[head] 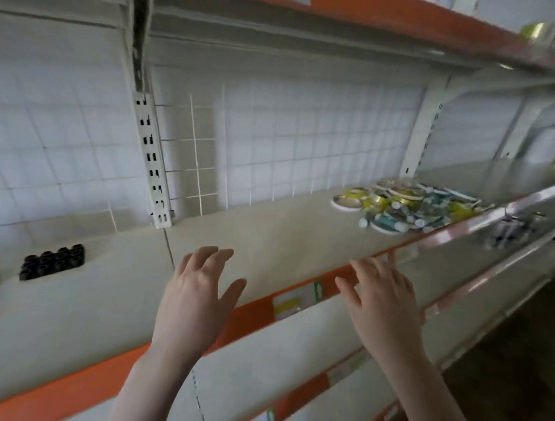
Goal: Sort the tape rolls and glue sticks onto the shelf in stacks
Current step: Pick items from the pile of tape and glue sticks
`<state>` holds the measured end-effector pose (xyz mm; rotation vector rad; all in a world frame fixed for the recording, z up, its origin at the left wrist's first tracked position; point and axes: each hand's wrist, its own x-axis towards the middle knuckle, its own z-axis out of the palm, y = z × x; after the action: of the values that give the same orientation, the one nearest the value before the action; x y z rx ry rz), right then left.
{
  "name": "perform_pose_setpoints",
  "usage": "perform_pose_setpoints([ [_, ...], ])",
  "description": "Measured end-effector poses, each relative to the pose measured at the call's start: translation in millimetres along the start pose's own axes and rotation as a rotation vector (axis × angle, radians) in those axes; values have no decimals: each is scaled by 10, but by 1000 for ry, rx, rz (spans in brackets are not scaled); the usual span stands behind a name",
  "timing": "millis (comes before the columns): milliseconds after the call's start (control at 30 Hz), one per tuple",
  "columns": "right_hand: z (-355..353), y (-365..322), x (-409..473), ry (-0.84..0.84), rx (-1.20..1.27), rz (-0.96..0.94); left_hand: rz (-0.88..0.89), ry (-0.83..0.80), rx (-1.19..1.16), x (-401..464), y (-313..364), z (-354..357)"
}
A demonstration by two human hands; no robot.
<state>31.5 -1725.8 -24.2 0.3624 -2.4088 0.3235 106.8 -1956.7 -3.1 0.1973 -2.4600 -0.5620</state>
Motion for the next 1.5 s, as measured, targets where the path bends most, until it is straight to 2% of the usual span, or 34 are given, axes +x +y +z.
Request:
perform_pose_setpoints([
  [400,713,1453,1052,119,25,73,68,-46,-18,1184,866,1304],
  [633,1064,1974,1560,9,108,4,-27,-27,31,1568,1215,1726],
  [800,1214,2144,1749,-74,111,-178,-185,7,86,1579,1455,2015],
  [933,1184,2216,1849,-127,67,-252,-258,31,123,1579,1641,2160],
  [1167,1218,2279,1808,-140,87,-271,-337,20,171,1506,1673,2215],
  [1500,1269,2337,1806,-88,220,-278,-316,29,158,1536,1548,2216],
])
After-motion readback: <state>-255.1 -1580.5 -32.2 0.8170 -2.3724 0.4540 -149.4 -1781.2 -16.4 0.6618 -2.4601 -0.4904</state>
